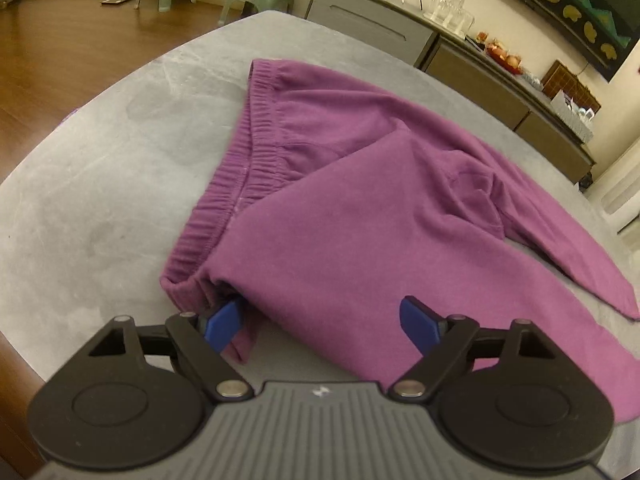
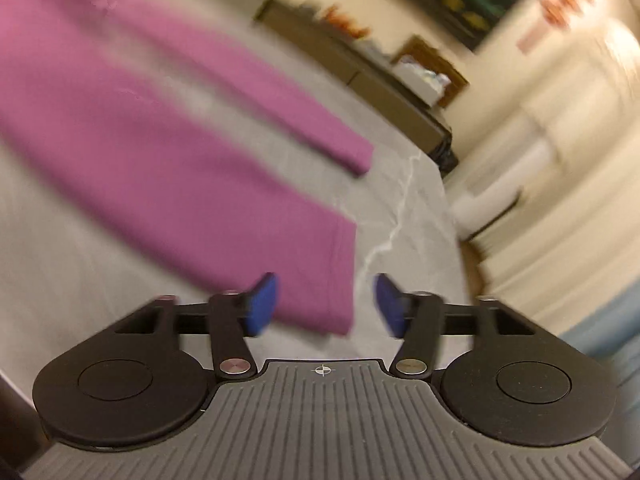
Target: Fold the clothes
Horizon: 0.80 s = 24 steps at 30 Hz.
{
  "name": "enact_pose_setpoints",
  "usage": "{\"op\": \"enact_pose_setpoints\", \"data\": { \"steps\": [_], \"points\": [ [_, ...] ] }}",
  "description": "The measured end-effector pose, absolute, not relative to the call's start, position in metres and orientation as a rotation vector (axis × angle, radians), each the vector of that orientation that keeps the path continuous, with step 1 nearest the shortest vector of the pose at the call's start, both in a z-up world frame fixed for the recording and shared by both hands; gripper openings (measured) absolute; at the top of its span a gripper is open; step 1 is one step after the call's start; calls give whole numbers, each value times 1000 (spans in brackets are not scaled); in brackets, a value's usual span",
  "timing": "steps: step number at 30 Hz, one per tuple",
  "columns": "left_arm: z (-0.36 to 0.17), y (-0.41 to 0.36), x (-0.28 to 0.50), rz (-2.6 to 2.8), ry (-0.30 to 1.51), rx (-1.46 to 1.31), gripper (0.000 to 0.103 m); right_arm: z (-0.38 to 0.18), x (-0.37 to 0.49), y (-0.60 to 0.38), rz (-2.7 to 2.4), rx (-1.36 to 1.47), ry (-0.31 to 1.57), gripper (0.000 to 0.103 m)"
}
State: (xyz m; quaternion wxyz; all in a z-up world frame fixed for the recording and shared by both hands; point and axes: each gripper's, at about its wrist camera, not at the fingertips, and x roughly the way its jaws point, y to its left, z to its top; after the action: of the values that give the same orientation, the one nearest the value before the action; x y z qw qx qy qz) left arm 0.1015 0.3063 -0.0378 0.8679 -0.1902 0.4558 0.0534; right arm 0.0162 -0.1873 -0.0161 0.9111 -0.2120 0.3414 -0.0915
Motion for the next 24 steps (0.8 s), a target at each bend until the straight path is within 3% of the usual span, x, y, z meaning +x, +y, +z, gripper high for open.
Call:
{"op": "enact_pose_setpoints", "data": {
  "steps": [1, 2, 6, 16, 17, 18, 19, 20, 24],
  "points": [
    [-37, 305, 101, 122, 945, -401, 88, -7, 17, -193, -176, -341, 678, 90],
    [-37, 304, 100, 147, 934, -408, 88, 0, 21, -198, -162, -249, 661, 92],
    [-38, 321, 93, 218, 903, -521, 88, 1, 50, -214, -151, -18, 702, 92],
    [-56, 345, 100, 192, 868, -731, 96, -28, 92, -142, 22, -64, 767, 92],
    [-57, 344, 104, 197, 869, -732, 81, -31, 94, -133, 32, -83, 779, 92],
    [-57, 342, 114, 215, 872, -681, 30, -35, 99, -125, 39, -102, 794, 92],
    [-50, 344, 119, 199, 842, -656, 0, -40, 105, -118, 45, -121, 814, 91],
    [-44, 346, 124, 183, 811, -631, 4, -42, 108, -115, 47, -134, 827, 90],
    [34, 316, 54, -9, 380, -319, 3, -44, 114, -113, 37, -157, 852, 90]
  ]
}}
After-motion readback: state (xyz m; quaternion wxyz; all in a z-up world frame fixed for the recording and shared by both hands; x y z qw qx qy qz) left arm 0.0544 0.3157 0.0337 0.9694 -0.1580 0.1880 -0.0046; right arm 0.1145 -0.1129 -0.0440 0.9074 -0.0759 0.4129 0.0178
